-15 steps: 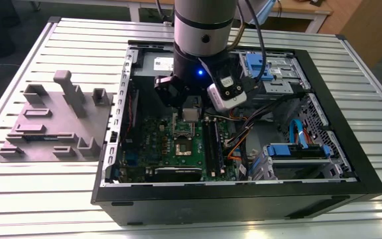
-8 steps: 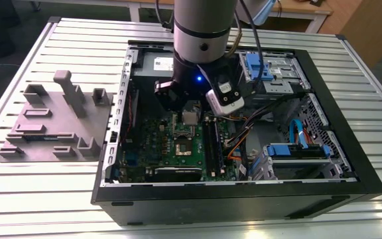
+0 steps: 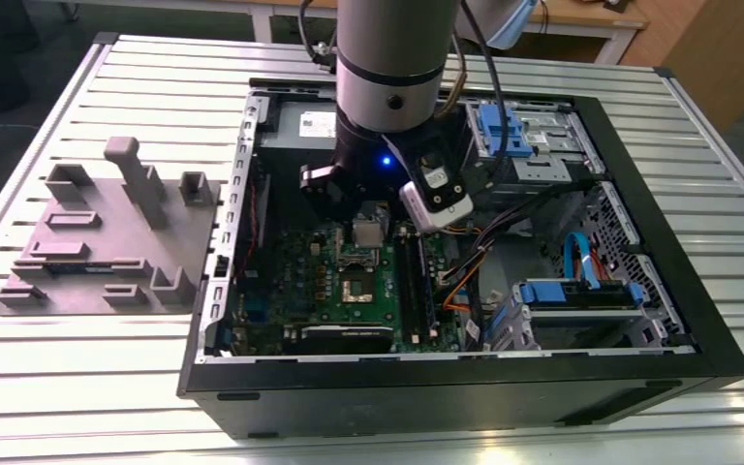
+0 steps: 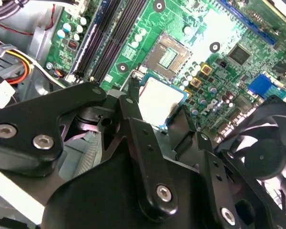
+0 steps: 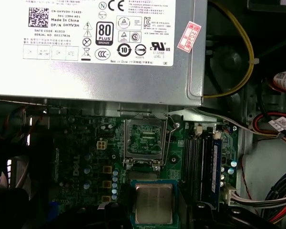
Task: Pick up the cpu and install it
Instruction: 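Place the cpu into insertion slot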
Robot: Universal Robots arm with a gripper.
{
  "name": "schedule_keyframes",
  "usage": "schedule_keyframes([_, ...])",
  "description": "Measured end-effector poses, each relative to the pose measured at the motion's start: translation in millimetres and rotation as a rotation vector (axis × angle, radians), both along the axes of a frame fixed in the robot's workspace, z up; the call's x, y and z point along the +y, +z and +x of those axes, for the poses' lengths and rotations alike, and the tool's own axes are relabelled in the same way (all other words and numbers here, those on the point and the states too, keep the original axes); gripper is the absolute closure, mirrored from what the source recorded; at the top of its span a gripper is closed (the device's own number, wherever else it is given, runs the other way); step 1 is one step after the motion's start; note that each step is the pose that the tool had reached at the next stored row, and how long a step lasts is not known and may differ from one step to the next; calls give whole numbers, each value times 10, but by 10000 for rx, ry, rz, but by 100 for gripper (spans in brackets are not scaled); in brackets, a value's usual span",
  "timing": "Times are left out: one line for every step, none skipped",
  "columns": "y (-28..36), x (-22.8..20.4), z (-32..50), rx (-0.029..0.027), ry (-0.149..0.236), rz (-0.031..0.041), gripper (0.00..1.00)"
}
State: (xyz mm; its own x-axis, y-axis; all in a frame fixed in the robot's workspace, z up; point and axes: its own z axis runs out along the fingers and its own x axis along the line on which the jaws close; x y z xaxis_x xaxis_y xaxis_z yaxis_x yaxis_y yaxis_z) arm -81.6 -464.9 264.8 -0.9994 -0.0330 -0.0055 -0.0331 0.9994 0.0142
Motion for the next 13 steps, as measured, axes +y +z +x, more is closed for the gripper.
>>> schedule_keyframes([0,0,0,0,0,0,52])
schedule_keyframes([-1,0,0,-1,0,2,52])
schedule_keyframes([-1,0,0,-1,0,1,52])
schedule_keyframes([-1,0,0,-1,0,1,52])
schedule_keyframes([-1,0,0,0,0,1,52])
schedule_keyframes([-2,0,0,-1,0,1,52])
schedule_keyframes([-3,0,0,-1,0,2,52])
schedule_keyframes([-6,0,0,-2,0,4,52])
schedule_keyframes([-11,0,0,-3,1,6,52])
schedule_keyframes([-18,0,0,-2,0,5,52])
schedule_keyframes([-31,0,0,0,0,2,52])
schedule_keyframes([-49,0,0,-1,0,5,52])
schedule_keyframes([-67,0,0,-1,1,5,52])
